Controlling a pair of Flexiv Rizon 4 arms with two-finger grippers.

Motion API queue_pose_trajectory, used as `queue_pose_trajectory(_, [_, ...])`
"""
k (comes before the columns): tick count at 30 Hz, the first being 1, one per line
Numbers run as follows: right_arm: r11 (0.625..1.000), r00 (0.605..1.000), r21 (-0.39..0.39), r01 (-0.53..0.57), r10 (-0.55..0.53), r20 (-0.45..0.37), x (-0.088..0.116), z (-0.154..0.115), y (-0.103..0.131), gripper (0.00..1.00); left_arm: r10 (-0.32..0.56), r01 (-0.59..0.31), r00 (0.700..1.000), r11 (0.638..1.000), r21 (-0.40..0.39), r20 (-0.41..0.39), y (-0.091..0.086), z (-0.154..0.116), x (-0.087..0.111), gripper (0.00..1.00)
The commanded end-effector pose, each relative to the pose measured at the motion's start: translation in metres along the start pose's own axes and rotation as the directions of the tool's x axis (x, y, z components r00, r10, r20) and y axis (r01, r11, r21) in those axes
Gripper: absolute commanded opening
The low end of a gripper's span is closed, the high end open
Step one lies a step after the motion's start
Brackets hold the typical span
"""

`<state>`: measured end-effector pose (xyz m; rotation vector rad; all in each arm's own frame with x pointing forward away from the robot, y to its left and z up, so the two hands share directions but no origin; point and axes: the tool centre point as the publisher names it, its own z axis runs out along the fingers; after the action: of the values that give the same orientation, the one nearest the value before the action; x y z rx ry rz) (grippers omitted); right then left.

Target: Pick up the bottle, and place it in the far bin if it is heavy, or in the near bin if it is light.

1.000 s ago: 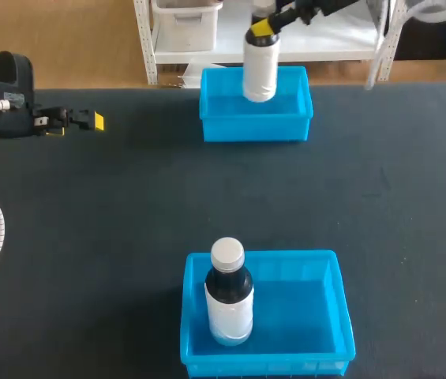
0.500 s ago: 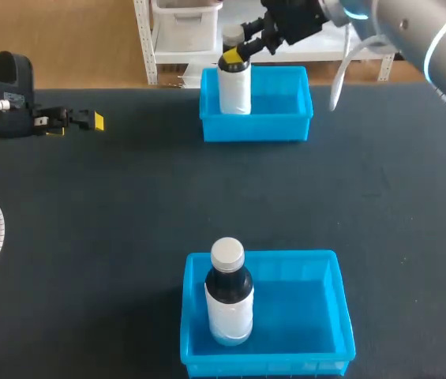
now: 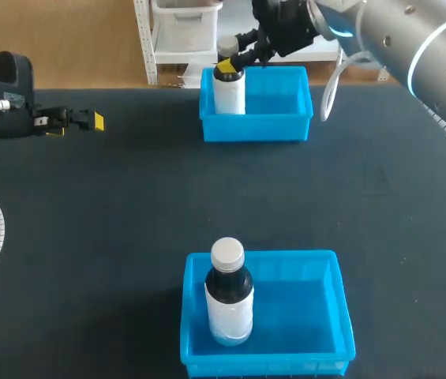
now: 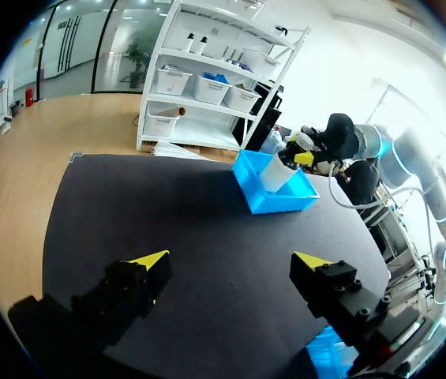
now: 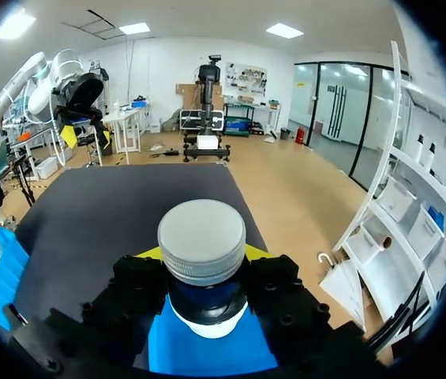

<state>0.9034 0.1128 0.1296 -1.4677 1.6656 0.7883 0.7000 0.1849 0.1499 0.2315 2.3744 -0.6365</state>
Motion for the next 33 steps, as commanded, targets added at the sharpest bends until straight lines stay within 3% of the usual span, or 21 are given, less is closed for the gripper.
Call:
queue_pose_trajectory(1, [0.959,1.0,-0.283,-0.007,0.007,-0.002,0.001,0.006,-0.011,0.0,0.0,0.0,1.0,1.0,0.0,0.0,0.0,0.0,0.0,1.0])
queue_pose_trajectory(3, [0.958,1.0,-0.285,-0.015,0.013,-0.006,0.003,0.007,-0.012,0.12,0.0,0.0,1.0,1.0,0.0,0.0,0.0,0.0,0.0,1.0])
queue_pose_trajectory(6, [0.957,1.0,-0.288,-0.024,0.021,-0.012,0.005,0.007,-0.012,0.41,0.0,0.0,1.0,1.0,0.0,0.0,0.0,0.0,0.0,1.0])
queue_pose_trajectory(8, [0.957,0.999,-0.289,-0.037,0.032,-0.021,0.007,0.006,-0.012,1.0,0.0,0.0,1.0,1.0,0.0,0.0,0.0,0.0,0.0,1.0])
queue_pose_trajectory(14, [0.96,0.996,-0.269,-0.084,0.071,-0.058,0.016,-0.009,-0.013,1.0,0.0,0.0,1.0,1.0,0.0,0.0,0.0,0.0,0.0,1.0])
queue_pose_trajectory(20, [0.969,0.984,-0.19,-0.159,0.139,-0.111,0.036,-0.056,-0.005,1.0,0.0,0.0,1.0,1.0,0.0,0.0,0.0,0.0,0.0,1.0])
queue_pose_trajectory(28, [0.973,0.961,0.006,-0.23,0.228,-0.156,0.047,-0.138,0.022,1.0,0.0,0.0,1.0,1.0,0.0,0.0,0.0,0.0,0.0,1.0])
queue_pose_trajectory(33, [0.94,0.94,0.17,-0.296,0.319,-0.124,0.051,-0.181,0.039,1.0,0.0,0.0,1.0,1.0,0.0,0.0,0.0,0.0,0.0,1.0])
